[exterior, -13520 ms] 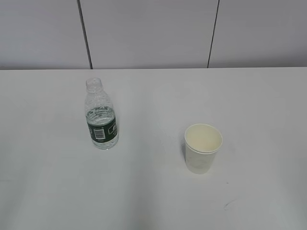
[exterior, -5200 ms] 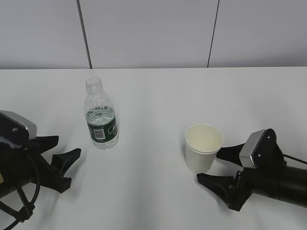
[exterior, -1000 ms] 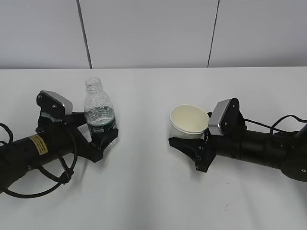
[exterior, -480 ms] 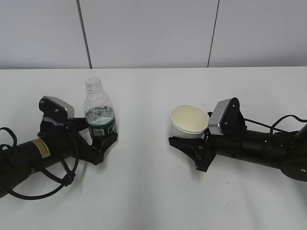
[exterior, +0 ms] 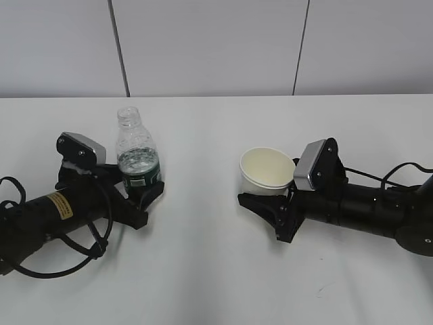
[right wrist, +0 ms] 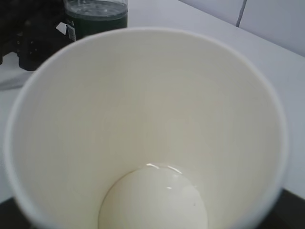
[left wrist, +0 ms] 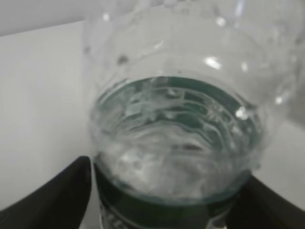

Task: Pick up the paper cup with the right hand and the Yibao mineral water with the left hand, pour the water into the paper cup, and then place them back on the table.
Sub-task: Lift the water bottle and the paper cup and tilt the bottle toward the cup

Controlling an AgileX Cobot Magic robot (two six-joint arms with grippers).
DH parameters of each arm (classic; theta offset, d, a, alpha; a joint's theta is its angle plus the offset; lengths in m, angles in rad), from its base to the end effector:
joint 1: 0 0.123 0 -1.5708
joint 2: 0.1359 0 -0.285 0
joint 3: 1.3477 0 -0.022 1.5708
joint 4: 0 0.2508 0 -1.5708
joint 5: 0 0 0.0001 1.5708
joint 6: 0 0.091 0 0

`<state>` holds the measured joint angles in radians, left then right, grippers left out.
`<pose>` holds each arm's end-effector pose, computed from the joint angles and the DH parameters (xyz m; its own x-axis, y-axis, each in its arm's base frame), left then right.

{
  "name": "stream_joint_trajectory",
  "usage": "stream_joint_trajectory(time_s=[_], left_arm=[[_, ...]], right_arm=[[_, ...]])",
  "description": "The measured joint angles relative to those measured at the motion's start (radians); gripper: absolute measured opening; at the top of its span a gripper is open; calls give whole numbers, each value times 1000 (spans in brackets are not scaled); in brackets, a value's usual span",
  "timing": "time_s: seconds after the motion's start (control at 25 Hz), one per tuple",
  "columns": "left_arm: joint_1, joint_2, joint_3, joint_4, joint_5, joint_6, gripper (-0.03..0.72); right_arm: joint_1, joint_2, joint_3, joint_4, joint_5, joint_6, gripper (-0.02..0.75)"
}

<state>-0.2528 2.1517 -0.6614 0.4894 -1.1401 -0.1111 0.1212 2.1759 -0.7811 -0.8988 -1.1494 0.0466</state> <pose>0.3089 -0.1199 0.0689 -0.2291 0.1596 -0.9602 0.6481 0.7610 -0.0282 0.3281 0.1054 0.0742 -0.0082 -0.2939 -0.9558 -0.8259 0.5409 -0.1593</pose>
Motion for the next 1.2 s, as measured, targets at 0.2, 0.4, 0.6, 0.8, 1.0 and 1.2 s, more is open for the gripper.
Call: stream_joint_trajectory(time_s=[0.2, 0.4, 0.6, 0.8, 1.0, 1.2], left_arm=[[0, 0, 0, 1, 0, 1, 447], [0, 0, 0, 1, -1, 8, 424], [0, 0, 0, 1, -3, 61, 421], [0, -8, -1, -9, 2, 159, 411], [0, -48, -1, -53, 24, 237, 407], [0, -79, -1, -71, 24, 319, 407]], right_arm=[[0, 0, 0, -2, 0, 23, 493], [0, 0, -25, -41, 0, 90, 493], [0, 0, -84, -132, 0, 150, 493], [0, 0, -104, -232, 0, 168, 493], [6, 0, -106, -285, 0, 187, 493], [56, 0, -106, -310, 6, 194, 493]])
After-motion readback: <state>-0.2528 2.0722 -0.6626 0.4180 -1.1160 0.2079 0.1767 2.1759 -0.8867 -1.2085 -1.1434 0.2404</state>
